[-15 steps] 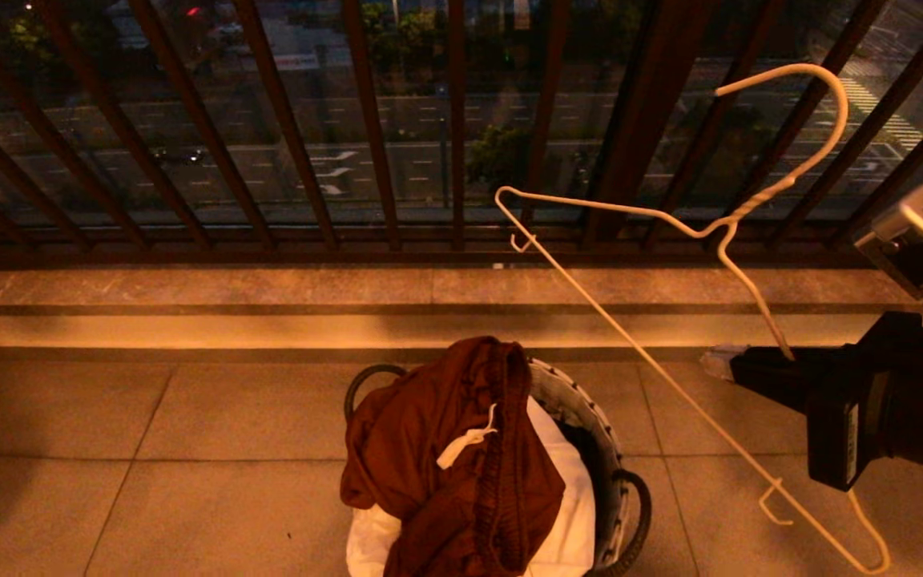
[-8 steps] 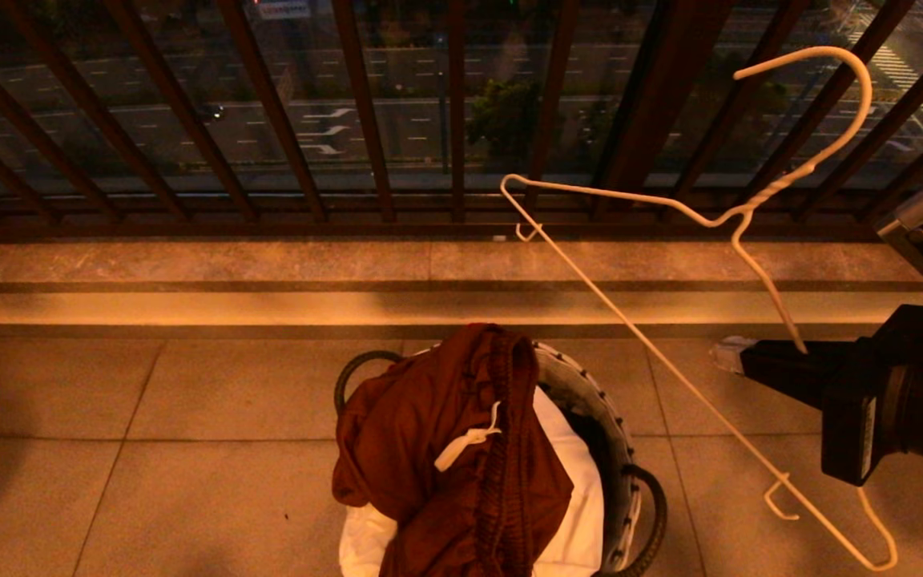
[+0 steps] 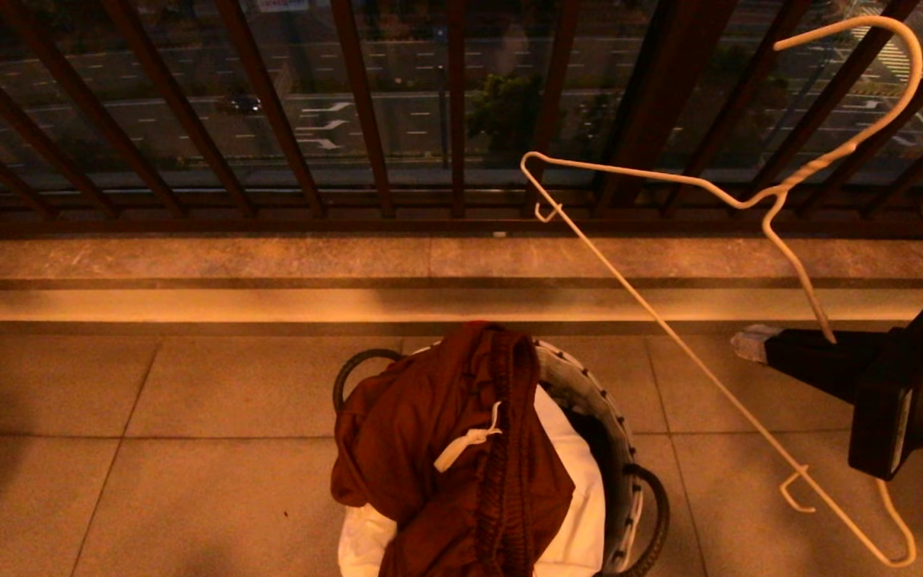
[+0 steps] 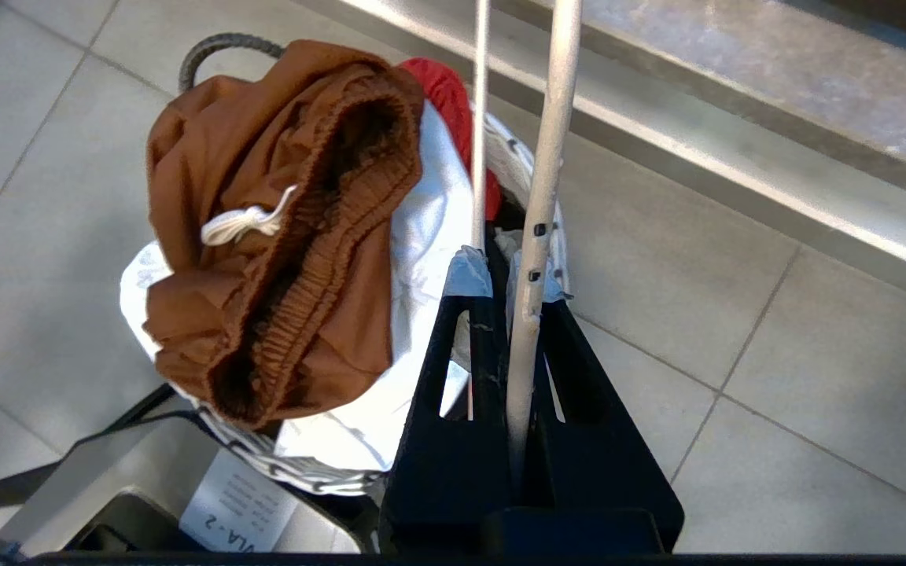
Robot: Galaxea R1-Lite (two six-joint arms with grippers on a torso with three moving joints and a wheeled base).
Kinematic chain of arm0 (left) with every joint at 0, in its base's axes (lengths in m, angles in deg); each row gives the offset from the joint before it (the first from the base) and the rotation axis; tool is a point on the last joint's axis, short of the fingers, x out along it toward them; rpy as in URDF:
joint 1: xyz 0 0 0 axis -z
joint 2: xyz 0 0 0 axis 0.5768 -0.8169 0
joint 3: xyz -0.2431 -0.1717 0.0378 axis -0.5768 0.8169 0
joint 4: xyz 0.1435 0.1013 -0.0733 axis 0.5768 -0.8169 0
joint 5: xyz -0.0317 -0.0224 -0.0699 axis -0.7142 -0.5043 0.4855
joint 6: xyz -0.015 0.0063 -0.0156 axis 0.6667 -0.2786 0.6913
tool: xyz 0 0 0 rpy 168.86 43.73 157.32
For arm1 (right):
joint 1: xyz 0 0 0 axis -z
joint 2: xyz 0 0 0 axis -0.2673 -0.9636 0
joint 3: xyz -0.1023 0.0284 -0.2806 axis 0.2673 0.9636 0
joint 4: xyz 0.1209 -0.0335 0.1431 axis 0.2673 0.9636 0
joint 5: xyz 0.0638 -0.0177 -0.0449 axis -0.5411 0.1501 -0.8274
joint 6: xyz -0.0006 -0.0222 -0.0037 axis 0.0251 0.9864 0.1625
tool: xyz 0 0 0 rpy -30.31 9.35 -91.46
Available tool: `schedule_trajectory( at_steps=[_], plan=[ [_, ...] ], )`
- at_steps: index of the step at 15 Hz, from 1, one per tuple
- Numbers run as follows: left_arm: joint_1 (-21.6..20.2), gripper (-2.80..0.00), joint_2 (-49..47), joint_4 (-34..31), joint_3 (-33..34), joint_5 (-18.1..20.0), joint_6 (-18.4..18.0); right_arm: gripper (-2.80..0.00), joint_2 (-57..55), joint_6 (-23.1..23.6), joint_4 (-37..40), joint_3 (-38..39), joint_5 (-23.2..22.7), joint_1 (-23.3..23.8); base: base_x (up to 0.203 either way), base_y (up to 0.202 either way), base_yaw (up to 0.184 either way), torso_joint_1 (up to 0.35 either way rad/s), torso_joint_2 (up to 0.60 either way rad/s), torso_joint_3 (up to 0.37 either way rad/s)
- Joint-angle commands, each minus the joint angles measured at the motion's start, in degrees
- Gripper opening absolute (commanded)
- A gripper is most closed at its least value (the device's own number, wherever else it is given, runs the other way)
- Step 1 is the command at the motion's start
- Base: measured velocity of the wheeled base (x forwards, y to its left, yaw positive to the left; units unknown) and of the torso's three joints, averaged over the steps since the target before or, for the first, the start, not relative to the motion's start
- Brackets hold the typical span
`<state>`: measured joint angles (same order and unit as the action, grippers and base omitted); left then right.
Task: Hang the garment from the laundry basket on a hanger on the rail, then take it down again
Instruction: Pick up clothes from the basket
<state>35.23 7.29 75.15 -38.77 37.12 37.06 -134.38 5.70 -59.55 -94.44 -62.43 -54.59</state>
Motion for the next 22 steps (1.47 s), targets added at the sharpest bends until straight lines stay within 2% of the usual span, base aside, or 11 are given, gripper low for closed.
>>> schedule_trajectory(
  at_steps=[1,7,10,15,17,20,22],
  plan=[
    [0.0,-2.8,-0.05,0.05,0.53,-0.02,0.02,-2.8,0.23,0.08,0.0,0.01,0.16,-0.03,0.0,0.0,0.0,0.0,0.0,0.0],
    [0.0,-2.8,-0.05,-0.01,0.28,-0.08,-0.3,-2.8,0.28,0.08,0.09,0.01,0.16,-0.03,0.0,0.0,0.0,0.0,0.0,0.0],
    [0.0,-2.8,-0.5,-0.64,-3.39,0.44,-0.29,-2.8,0.49,0.08,0.09,0.01,0.16,-0.03,0.0,0.0,0.0,0.0,0.0,0.0],
    [0.25,-2.8,-11.31,-0.56,-10.55,2.47,-0.56,-2.8,0.85,0.08,0.09,0.09,0.16,-0.03,0.0,0.0,0.0,0.0,0.0,0.0],
    [0.64,-2.8,-16.76,-0.57,-12.81,4.98,-2.25,-2.8,1.2,0.08,0.09,0.01,0.45,-0.03,0.0,0.0,0.0,0.0,0.0,0.0],
    [0.76,-2.8,-26.53,-0.27,-16.05,9.15,-8.47,-2.8,1.34,0.17,0.09,-0.47,0.84,1.76,0.0,0.0,0.0,0.0,0.0,0.0],
    [0.78,-2.8,-34.61,-0.17,-20.69,13.49,-10.6,-2.8,1.55,0.17,0.09,-0.61,0.86,2.17,0.0,0.0,0.0,0.0,0.0,0.0]
  ],
)
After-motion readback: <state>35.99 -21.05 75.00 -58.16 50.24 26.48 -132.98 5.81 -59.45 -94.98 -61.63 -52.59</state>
